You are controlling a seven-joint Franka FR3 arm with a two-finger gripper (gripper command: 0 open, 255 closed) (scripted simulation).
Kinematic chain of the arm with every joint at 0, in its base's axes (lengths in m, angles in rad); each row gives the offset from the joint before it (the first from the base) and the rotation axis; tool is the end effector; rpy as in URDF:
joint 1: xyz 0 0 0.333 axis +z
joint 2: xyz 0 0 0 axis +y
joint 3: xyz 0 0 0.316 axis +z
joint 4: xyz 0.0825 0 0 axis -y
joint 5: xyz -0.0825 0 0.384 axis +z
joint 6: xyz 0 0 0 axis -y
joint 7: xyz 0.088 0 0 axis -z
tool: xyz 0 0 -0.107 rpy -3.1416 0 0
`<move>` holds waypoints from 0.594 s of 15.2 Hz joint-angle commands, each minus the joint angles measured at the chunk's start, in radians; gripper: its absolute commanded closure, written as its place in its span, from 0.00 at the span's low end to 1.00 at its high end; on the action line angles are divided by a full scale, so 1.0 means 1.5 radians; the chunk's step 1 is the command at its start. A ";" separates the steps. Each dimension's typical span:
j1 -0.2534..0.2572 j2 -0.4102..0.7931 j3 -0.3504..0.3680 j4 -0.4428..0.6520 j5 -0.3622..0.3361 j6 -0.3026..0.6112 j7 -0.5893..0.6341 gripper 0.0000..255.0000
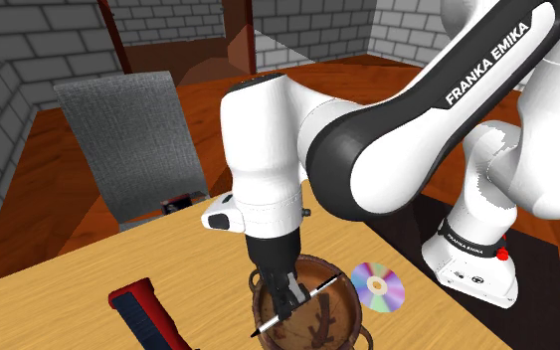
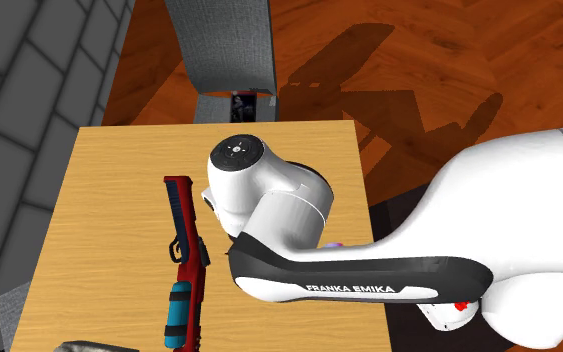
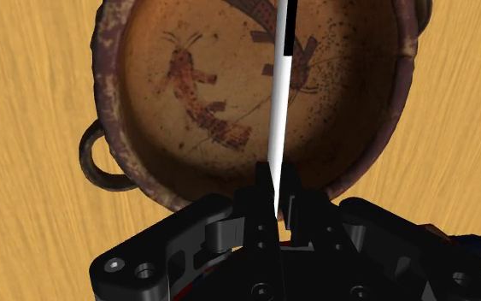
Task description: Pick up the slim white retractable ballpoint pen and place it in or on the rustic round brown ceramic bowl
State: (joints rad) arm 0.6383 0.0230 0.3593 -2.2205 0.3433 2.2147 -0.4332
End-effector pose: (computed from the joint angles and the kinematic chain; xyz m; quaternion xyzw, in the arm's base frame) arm 0.2771 0.4490 0.3651 -0.8117 -0.5671 0.0521 0.1298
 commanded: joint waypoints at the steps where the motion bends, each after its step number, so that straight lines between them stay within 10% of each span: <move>1: 0.000 0.000 0.000 0.000 0.000 0.000 0.000 0.00; 9: -0.010 -0.033 -0.010 0.032 -0.002 -0.067 -0.001 0.00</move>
State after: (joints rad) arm 0.6265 -0.0069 0.3480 -2.1859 0.3395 2.1487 -0.4359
